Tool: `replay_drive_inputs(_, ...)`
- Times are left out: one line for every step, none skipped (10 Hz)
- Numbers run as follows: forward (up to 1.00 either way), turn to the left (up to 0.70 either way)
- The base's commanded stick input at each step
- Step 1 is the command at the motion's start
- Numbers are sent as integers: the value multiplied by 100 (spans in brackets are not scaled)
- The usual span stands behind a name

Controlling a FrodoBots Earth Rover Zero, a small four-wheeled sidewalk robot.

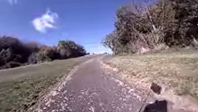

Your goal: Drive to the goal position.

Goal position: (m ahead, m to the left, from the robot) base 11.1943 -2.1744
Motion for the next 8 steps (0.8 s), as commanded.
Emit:
replay_drive_inputs(70,0)
replay_drive_inputs(70,0)
replay_drive_inputs(70,0)
replay_drive_inputs(70,0)
replay_drive_inputs(70,0)
replay_drive_inputs(70,0)
replay_drive_inputs(70,0)
replay_drive_inputs(70,0)
